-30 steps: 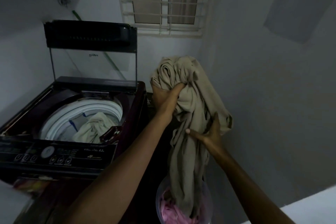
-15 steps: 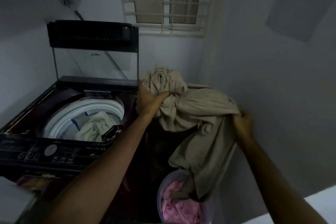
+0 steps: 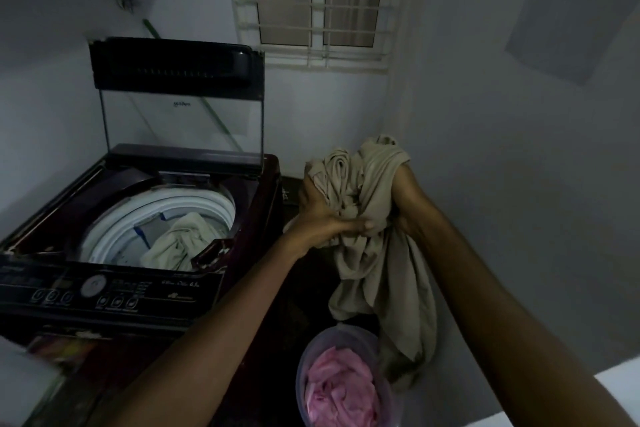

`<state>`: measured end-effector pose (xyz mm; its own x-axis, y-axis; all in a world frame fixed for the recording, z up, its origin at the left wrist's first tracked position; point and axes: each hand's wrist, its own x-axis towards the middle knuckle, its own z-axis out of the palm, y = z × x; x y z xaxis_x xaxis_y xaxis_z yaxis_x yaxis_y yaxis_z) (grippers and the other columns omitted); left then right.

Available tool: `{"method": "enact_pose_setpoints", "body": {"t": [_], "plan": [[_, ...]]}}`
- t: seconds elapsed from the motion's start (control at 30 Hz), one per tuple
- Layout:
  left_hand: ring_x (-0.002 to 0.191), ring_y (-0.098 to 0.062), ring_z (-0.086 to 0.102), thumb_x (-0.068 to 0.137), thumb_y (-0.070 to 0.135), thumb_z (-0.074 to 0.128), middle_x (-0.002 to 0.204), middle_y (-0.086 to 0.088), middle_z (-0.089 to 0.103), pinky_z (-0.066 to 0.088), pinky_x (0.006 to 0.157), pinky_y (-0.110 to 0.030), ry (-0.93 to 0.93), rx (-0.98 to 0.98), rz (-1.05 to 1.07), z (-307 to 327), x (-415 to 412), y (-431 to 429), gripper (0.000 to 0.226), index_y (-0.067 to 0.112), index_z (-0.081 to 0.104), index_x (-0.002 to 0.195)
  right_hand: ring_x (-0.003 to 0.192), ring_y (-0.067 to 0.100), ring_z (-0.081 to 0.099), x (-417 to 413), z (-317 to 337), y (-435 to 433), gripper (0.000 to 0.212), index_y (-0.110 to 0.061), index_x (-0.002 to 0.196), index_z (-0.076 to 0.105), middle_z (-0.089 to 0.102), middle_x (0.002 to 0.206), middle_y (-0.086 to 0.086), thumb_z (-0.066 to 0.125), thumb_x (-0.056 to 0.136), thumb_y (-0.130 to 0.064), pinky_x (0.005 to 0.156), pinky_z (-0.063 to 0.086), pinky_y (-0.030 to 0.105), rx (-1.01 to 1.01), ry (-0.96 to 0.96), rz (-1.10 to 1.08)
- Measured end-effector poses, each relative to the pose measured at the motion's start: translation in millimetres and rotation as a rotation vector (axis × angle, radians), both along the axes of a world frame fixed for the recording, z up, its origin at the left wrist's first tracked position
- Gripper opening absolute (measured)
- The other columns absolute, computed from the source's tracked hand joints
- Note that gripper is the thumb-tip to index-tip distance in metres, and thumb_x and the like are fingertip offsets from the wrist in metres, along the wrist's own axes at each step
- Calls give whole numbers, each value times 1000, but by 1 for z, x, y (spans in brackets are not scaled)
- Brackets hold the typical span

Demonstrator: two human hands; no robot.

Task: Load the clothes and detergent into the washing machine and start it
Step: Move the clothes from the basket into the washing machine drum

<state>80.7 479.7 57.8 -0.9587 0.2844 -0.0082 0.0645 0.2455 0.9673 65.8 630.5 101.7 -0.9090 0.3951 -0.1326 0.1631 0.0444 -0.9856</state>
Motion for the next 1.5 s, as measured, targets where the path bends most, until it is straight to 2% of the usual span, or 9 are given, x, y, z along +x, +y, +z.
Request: {"method": "enact_pose_setpoints", "body": {"t": [0.17, 0.37, 0.53, 0.77, 0.9, 1.07, 1.27, 1.4, 1.5], "plan": [[129, -16, 47, 33, 47, 93, 139, 1, 45, 40, 111, -36, 84, 55, 314, -21, -9, 11, 128, 27, 27, 141, 129, 22, 47, 22, -1, -10, 47, 1, 143, 38, 47, 143, 9, 32, 105, -27, 110, 37, 31, -345, -69, 193], [114, -8, 60, 55, 25, 91, 125, 8, 60, 49, 101, -32, 42, 303, 355, -24, -22, 9, 87, 31, 39, 125, 106, 6, 63, 48, 9, 0, 36, -17, 133, 53, 63, 124, -6, 45, 98, -21, 83, 52, 20, -107, 201, 401], [109, -14, 66, 51, 43, 89, 123, 4, 66, 55, 95, -43, -50, 429, 382, -19, -39, 0, 94, 25, 50, 134, 123, 9, 53, 71, -26, 18, 61, -24, 138, 48, 55, 136, -8, 67, 81, -37, 103, 46, 38, -10, 322, 160], [111, -22, 67, 47, 64, 89, 125, 1, 67, 54, 95, -51, -150, 571, 390, -9, -70, 4, 99, 25, 57, 133, 130, 6, 37, 90, -111, 6, 127, -23, 151, 17, 29, 146, -17, 88, 49, -48, 103, 40, 32, 43, 79, 143], [98, -27, 70, 78, 36, 76, 112, -10, 71, 58, 86, -47, -164, 673, 362, 37, -38, 10, 49, 13, 65, 119, 120, 11, 57, 75, -181, -2, 93, -25, 134, 48, 58, 133, -6, 91, 55, -49, 102, 48, 41, 43, -41, 256], [109, -24, 68, 53, 61, 88, 123, -3, 69, 55, 94, -50, -96, 587, 360, 9, -70, -10, 91, 23, 59, 130, 111, 25, 59, 79, -169, 0, 28, -11, 120, 58, 60, 124, 11, 61, 93, -19, 88, 50, 27, 19, -49, 59], [118, -15, 56, 57, 30, 85, 132, 3, 55, 45, 107, -35, 77, 298, 465, 16, -36, -41, 87, 32, 35, 129, 62, 9, 57, 75, -112, 67, 33, -14, 112, 61, 63, 96, 7, 43, 100, -38, 42, 44, 18, -116, -82, -247], [122, -17, 54, 42, 46, 82, 135, 1, 54, 44, 109, -39, 67, 228, 470, 0, -34, -36, 112, 22, 34, 139, 98, 25, 65, 57, -43, 55, 39, -10, 116, 63, 67, 111, 11, 36, 101, -34, 84, 55, 43, -354, 111, -144], [121, -16, 55, 41, 45, 87, 133, 2, 55, 44, 108, -41, 47, 236, 420, -4, -34, -28, 112, 22, 36, 137, 90, 26, 63, 52, 5, 33, 33, -9, 99, 64, 67, 98, 11, 41, 91, -31, 85, 51, 39, -442, 203, 79]]}}
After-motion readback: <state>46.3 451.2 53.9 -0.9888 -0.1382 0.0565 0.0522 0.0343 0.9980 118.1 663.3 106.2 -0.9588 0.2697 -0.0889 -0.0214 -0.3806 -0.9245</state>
